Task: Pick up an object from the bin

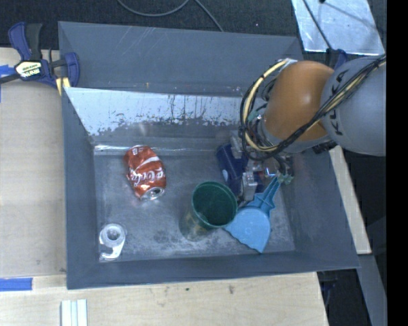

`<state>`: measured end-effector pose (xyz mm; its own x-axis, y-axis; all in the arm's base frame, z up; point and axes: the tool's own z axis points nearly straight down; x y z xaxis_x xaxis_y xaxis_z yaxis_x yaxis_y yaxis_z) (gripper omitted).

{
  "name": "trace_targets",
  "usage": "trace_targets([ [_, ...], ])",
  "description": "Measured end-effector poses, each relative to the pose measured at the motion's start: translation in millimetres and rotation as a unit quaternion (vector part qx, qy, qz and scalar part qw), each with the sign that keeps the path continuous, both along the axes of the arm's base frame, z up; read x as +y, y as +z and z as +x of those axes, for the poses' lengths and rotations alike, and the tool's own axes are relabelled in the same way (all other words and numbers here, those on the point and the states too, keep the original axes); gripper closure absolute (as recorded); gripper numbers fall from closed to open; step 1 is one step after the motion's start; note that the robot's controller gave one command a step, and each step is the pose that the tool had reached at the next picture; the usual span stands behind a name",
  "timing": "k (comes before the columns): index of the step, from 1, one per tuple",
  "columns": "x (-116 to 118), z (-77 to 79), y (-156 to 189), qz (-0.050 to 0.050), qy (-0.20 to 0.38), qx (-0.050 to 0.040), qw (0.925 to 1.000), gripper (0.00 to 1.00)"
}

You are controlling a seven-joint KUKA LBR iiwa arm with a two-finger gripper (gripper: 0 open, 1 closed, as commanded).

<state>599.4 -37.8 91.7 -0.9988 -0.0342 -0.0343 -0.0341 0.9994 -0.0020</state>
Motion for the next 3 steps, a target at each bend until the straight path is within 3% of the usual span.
trace_targets([
  [1,3.8,1.8,-3.5,0.001,-0.054,-0.0089,0.9985,1.00],
  [3,4.1,1.9,-3.4,0.001,-0.053,-0.0090,0.9985,1.00],
])
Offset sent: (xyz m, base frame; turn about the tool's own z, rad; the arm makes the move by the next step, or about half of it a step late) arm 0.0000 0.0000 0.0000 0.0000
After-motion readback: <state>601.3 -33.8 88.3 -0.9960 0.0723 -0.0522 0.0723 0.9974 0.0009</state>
